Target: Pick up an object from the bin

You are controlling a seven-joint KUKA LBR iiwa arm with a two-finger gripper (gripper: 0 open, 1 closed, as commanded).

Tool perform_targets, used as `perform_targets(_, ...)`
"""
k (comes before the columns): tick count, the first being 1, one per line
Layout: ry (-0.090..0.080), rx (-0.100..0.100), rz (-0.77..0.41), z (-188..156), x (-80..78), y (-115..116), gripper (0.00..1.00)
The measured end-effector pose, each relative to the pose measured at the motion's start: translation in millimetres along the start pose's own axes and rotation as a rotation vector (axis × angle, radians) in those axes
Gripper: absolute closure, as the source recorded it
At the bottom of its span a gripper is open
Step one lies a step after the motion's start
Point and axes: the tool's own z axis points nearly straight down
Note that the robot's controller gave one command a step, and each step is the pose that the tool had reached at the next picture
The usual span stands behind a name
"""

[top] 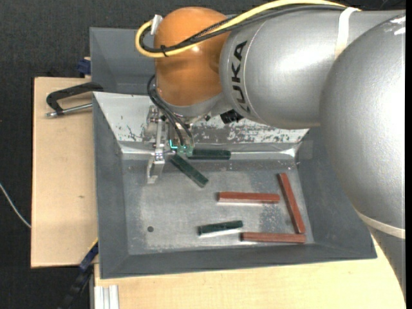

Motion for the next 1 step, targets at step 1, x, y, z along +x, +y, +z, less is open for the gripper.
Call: perform_targets(1,-0.009,-0.002,0.002,-5.2,-2.1,-1.0,0.0)
